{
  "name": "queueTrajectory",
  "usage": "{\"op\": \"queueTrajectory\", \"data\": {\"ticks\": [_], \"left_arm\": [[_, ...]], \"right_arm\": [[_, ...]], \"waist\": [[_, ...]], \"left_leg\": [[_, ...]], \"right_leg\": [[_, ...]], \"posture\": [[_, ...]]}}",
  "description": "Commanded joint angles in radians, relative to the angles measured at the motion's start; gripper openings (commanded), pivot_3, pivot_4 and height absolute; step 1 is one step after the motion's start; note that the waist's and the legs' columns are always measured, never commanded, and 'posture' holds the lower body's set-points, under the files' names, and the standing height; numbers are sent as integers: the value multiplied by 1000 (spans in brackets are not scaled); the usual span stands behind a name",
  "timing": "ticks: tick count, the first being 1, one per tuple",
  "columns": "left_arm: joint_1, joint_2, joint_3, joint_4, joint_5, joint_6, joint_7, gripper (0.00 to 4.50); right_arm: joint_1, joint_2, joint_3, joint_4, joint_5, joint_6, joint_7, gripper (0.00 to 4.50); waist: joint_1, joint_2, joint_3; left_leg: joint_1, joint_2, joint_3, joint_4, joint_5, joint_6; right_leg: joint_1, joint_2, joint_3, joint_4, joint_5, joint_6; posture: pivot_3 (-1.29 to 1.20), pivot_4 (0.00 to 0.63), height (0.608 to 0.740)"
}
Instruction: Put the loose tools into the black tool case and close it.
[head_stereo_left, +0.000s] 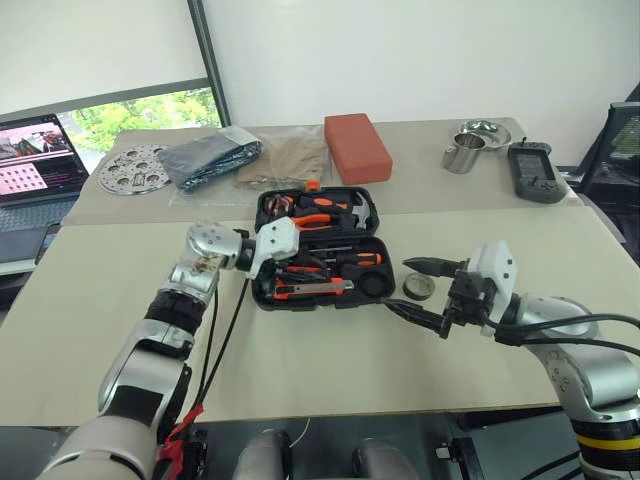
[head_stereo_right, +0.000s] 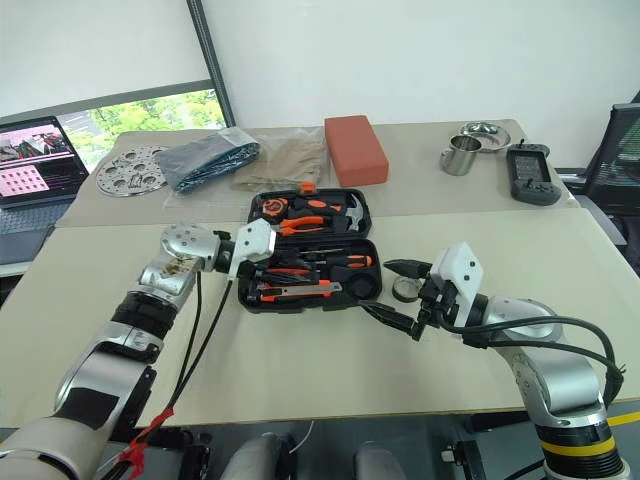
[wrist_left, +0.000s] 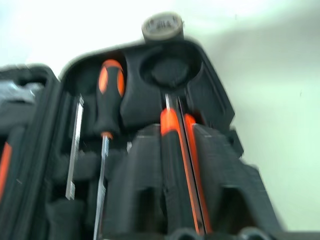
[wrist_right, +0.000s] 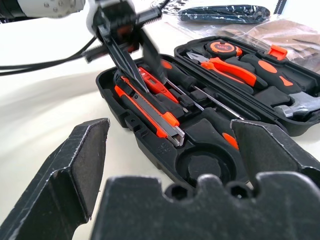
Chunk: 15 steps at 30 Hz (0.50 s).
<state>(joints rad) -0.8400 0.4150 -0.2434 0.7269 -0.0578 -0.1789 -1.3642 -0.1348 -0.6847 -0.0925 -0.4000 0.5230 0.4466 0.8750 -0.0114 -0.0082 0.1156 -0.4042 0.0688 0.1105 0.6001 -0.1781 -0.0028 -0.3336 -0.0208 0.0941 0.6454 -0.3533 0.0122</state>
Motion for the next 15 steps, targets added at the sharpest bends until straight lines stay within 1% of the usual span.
{"op": "queueTrajectory", "data": {"ticks": [1, 9, 12, 15], "left_arm": [[-42, -14, -15, 96, 46, -98, 20, 44], [-68, -51, -61, 287, 157, -238, 100, 44], [-63, -58, -80, 314, 185, -285, 109, 44], [-49, -57, -108, 324, 223, -335, 122, 44]], "right_arm": [[6, -5, -28, -33, 4, -24, -4, 4500], [10, -7, -31, -36, 6, -23, -8, 4500], [11, -9, -31, -37, 6, -21, -8, 4500], [12, -12, -32, -37, 7, -18, -7, 4500]], "waist": [[0, 0, 0], [9, 0, 0], [10, -2, 1], [10, -2, 0]], "left_leg": [[0, 0, 0, 0, 0, 0], [2, -1, 0, 1, 0, 0], [6, 0, 0, 3, -1, 1], [6, 0, -1, 3, -1, 1]], "right_leg": [[0, 0, 0, 0, 0, 0], [3, 0, 0, 0, 0, 0], [8, 0, -1, 0, 0, 0], [9, 0, -1, 0, 0, 0]], "posture": [[0, 150, 740], [0, 150, 740], [0, 150, 740], [0, 150, 740]]}}
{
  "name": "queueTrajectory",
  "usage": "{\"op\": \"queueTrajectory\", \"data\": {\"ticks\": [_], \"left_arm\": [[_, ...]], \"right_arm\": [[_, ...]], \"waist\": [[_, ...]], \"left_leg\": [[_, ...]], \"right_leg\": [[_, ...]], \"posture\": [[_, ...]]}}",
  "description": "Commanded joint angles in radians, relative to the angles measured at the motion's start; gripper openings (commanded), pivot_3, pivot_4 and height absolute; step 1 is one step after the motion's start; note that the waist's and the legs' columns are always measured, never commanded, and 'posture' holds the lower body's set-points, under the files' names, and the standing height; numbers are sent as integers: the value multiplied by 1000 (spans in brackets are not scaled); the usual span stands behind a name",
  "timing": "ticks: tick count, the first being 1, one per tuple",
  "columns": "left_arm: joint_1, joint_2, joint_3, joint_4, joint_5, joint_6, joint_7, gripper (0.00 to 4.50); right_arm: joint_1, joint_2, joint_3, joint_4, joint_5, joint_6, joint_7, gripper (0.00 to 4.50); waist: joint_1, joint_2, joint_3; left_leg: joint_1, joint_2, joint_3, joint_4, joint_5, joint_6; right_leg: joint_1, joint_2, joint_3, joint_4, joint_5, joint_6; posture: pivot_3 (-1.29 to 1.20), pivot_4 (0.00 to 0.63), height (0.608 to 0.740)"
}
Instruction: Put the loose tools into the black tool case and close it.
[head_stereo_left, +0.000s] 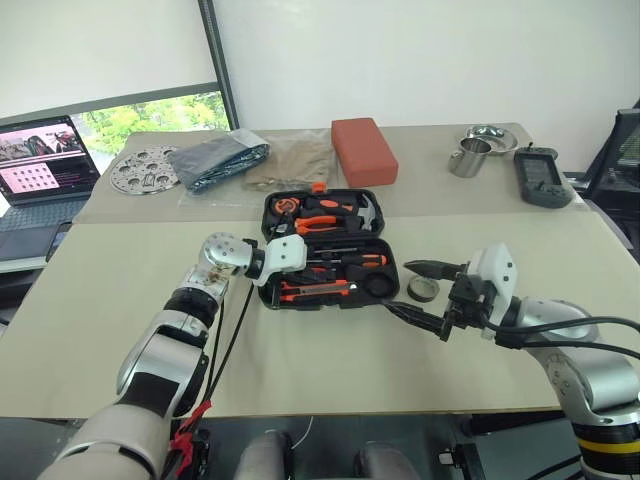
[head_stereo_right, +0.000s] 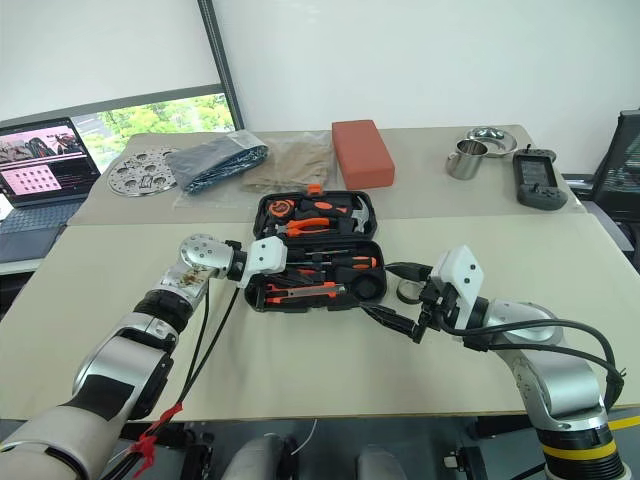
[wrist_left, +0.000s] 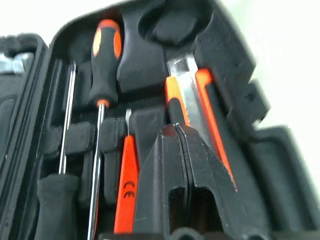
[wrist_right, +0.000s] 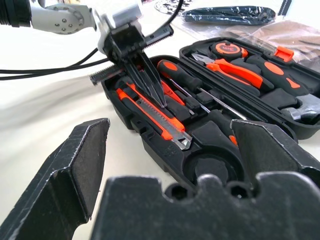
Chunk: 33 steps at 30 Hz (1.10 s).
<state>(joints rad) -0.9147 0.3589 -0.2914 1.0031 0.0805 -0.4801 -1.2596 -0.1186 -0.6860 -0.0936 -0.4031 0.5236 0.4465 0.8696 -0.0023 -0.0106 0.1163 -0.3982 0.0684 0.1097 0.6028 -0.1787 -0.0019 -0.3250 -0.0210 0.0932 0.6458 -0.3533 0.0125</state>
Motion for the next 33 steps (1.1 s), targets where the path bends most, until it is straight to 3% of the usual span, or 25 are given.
{"op": "queueTrajectory", "data": {"ticks": [1, 6, 10, 13, 16, 21, 23, 30, 33], "left_arm": [[31, -1, -69, 52, 98, -49, 28, 44], [35, -14, -42, 66, 89, -51, 90, 44], [10, -19, 79, -29, -78, 57, 22, 44], [23, 2, 155, -194, -217, 241, -63, 732], [89, 79, 182, -444, -312, 447, -135, 1898], [226, 222, 185, -795, -413, 709, -181, 3958], [261, 256, 193, -882, -441, 771, -173, 4452], [394, 345, 221, -1136, -492, 916, -95, 4452], [430, 354, 230, -1188, -503, 940, -55, 4500]], "right_arm": [[-4, -12, -31, -33, 6, -18, -1, 4500], [-11, -26, -29, -16, -1, -10, 3, 4500], [-32, -83, -16, 36, -28, 10, 25, 4500], [-68, -137, 18, 113, -74, 13, 60, 4500], [-128, -190, 86, 224, -146, -4, 123, 4500], [-240, -226, 199, 394, -245, -51, 237, 4500], [-281, -215, 226, 443, -272, -69, 264, 4500], [-423, -169, 323, 581, -355, -122, 365, 4500], [-465, -154, 364, 646, -411, -145, 378, 3702]], "waist": [[2, 1, -1], [6, 1, -1], [7, 0, -1], [-1, 4, -2], [-14, 4, -2], [-24, 6, -2], [-17, 6, -1], [-9, 6, 0], [-8, 6, 0]], "left_leg": [[0, 0, 0, 0, 0, 0], [1, 0, 0, 2, -1, 1], [1, 0, 0, 3, -1, 1], [-3, 0, 0, 3, -1, 1], [-9, 1, 0, 2, 0, 0], [-5, 1, 1, -1, 3, -4], [-6, 1, 1, 0, 2, -4], [-4, 1, 0, 2, 0, 0], [-5, 1, -1, 2, 0, 1]], "right_leg": [[0, 0, 0, 0, 0, 0], [3, -1, -1, 0, 0, 0], [4, -1, -2, 0, 0, 1], [-2, -1, -2, 1, 0, 1], [-9, 1, -1, 1, 0, 1], [-8, 2, 3, -1, 0, 0], [-8, 2, 3, -1, 0, 1], [-6, 1, 3, 0, 0, 1], [-6, 0, 4, 0, 0, 1]], "posture": [[0, 150, 740], [0, 150, 740], [0, 150, 740], [0, 150, 740], [0, 150, 740], [0, 150, 740], [0, 150, 740], [0, 150, 740], [0, 150, 740]]}}
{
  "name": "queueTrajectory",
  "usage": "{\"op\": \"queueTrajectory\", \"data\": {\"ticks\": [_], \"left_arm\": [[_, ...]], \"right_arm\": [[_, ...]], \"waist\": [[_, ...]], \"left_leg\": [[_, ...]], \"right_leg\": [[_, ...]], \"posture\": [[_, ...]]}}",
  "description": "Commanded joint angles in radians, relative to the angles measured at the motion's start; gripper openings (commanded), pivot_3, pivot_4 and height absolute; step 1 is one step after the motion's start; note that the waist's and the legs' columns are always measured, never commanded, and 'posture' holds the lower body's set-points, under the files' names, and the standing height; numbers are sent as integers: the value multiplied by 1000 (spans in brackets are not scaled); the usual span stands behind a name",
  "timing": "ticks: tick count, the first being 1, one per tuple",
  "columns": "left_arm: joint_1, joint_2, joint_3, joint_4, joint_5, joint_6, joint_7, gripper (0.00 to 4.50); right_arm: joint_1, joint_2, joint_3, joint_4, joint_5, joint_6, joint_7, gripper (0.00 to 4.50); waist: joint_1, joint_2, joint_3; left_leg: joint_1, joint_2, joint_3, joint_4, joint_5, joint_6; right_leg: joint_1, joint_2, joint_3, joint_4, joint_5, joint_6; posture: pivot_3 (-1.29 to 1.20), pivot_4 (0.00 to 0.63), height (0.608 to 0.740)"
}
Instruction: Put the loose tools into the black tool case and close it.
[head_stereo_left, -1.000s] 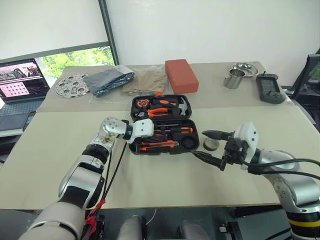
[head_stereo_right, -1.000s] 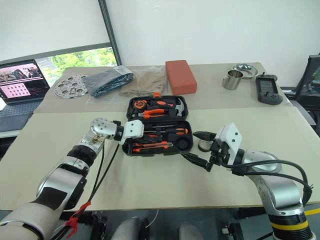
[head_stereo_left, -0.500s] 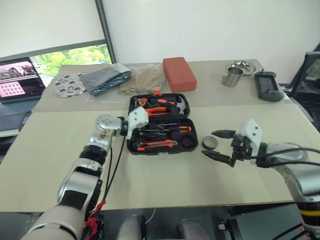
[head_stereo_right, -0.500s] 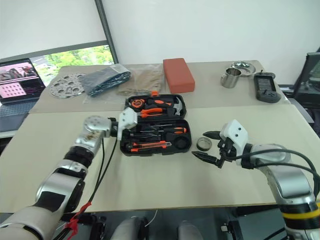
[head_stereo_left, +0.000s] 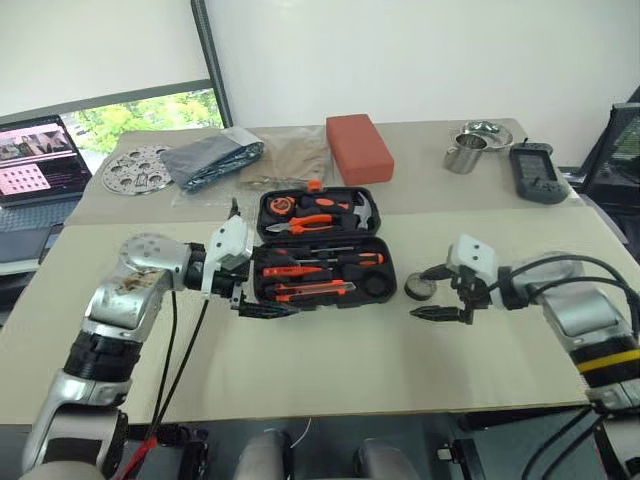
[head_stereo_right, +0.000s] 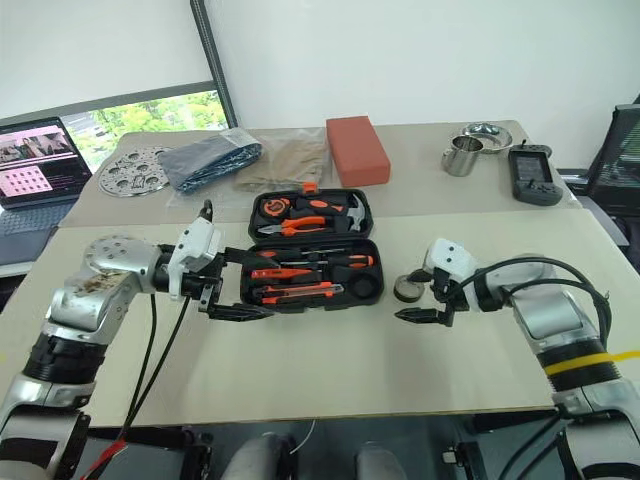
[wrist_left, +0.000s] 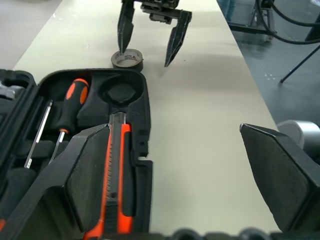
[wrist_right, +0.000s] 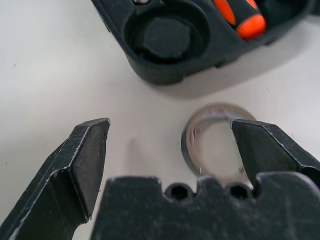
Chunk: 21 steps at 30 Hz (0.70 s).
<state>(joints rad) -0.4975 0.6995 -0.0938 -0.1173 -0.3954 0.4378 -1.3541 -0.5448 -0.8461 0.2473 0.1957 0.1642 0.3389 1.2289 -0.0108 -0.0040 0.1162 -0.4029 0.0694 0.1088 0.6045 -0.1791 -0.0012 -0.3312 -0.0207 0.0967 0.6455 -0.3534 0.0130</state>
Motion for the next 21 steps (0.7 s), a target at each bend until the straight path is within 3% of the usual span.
{"op": "queueTrajectory", "data": {"ticks": [1, 11, 21], "left_arm": [[19, 15, 33, -78, -30, 27, 48, 4500], [109, 57, 77, -177, -73, 97, 133, 4500], [218, 97, 126, -312, -160, 163, 187, 4500]], "right_arm": [[-48, 9, 32, 65, -65, -49, 22, 3347], [-124, 55, 36, 144, -106, -103, 69, 41], [-250, 87, 52, 26, -85, -40, 156, 41]], "waist": [[-1, 0, 0], [-6, 0, 1], [-8, 1, 2]], "left_leg": [[0, 0, 0, 0, 0, 0], [2, 0, 0, -2, 0, 0], [3, 1, 0, -4, 0, 0]], "right_leg": [[0, 0, 0, 0, 0, 0], [0, 1, 2, 0, 0, 0], [-1, -1, 2, 0, 0, 0]], "posture": [[0, 150, 740], [0, 150, 740], [0, 150, 740]]}}
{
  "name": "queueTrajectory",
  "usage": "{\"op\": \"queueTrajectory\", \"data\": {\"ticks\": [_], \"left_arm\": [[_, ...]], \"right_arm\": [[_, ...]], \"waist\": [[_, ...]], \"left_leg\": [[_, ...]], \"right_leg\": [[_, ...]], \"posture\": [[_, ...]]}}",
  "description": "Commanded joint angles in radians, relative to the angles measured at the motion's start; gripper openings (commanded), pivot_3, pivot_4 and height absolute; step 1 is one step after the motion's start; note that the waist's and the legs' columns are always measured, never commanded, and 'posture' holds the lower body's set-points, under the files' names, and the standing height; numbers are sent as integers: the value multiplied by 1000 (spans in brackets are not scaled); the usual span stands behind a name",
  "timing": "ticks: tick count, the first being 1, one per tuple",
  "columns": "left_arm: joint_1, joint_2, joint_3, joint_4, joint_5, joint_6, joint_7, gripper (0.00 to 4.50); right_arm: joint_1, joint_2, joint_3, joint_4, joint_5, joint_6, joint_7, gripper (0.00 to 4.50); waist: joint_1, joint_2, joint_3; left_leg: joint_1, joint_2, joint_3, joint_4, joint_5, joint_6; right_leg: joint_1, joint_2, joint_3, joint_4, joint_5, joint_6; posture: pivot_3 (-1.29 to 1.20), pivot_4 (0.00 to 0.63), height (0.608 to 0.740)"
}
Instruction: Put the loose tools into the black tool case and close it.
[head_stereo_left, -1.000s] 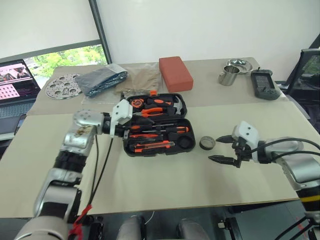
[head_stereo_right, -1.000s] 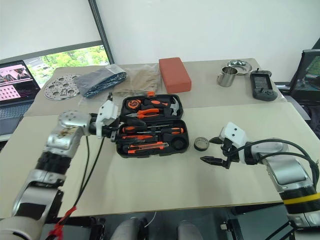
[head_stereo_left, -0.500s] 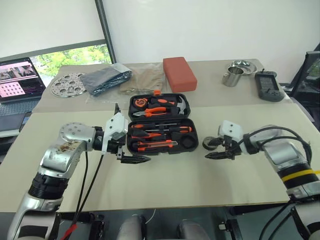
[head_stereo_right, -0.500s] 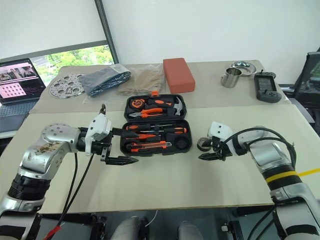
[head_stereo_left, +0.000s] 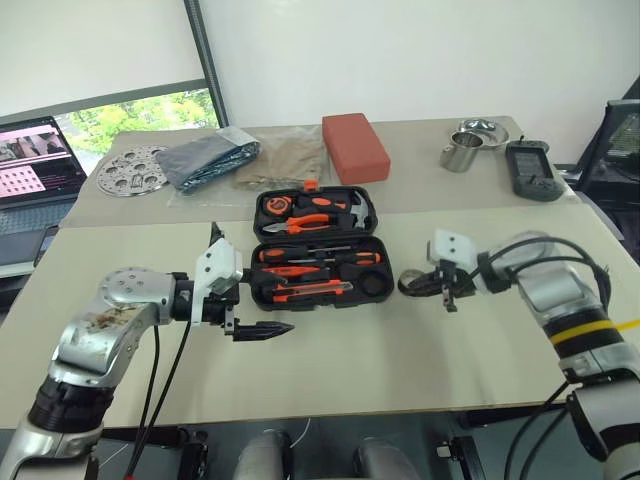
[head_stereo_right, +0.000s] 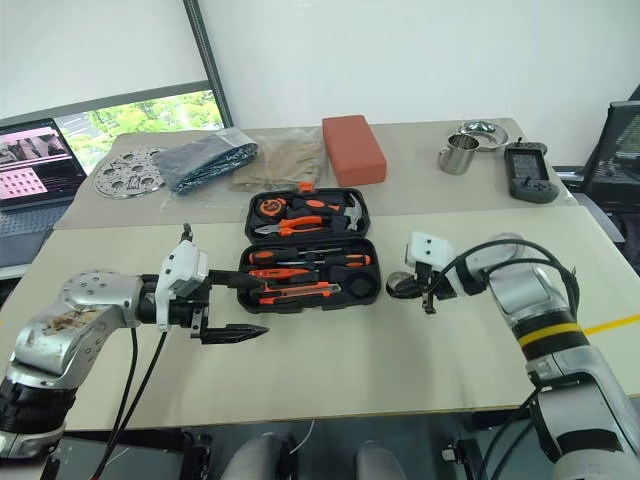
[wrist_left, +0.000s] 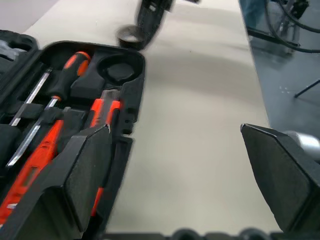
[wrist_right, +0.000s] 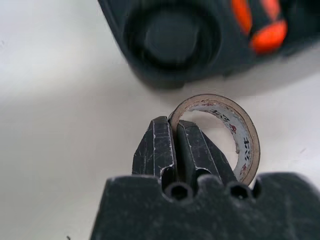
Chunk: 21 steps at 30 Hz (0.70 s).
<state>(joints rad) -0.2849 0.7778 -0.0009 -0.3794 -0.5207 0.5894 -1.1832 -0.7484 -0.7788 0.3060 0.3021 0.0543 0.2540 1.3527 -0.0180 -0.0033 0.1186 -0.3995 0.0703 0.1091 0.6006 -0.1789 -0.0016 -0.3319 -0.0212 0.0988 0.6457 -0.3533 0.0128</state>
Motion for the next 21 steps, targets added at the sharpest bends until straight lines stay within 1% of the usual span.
{"op": "queueTrajectory", "data": {"ticks": [1, 5, 9, 15, 21], "left_arm": [[7, 21, 33, -56, -38, 14, 20, 4500], [10, 24, 26, -80, -51, 22, 39, 4500], [7, 19, 16, -94, -54, 25, 55, 4500], [13, 22, 22, -105, -63, 28, 67, 4500], [22, 27, 26, -103, -64, 24, 72, 4500]], "right_arm": [[-55, 31, 2, -95, 28, 62, 41, 41], [-75, 78, 45, -105, 3, 73, 58, 41], [-98, 117, 88, -33, -49, 20, 39, 41], [-107, 140, 106, 34, -81, -10, 46, 41], [-98, 152, 83, 19, -51, 15, 59, 41]], "waist": [[0, 0, 0], [2, 0, 0], [6, 0, 0], [4, 0, 0], [4, 0, 0]], "left_leg": [[1, 0, 0, -1, 0, 0], [1, 0, 0, -2, 0, 0], [1, -1, 0, -2, 0, 0], [1, -1, 0, -2, 0, 0], [1, -1, 0, -2, 0, 0]], "right_leg": [[0, 0, 0, 0, 0, 0], [0, 0, -1, 0, 0, 0], [0, -1, -1, 0, 0, 0], [0, -1, -1, 0, 0, 0], [0, -1, -1, 0, 0, 0]], "posture": [[0, 150, 740], [0, 150, 740], [0, 150, 740], [0, 150, 740], [0, 150, 740]]}}
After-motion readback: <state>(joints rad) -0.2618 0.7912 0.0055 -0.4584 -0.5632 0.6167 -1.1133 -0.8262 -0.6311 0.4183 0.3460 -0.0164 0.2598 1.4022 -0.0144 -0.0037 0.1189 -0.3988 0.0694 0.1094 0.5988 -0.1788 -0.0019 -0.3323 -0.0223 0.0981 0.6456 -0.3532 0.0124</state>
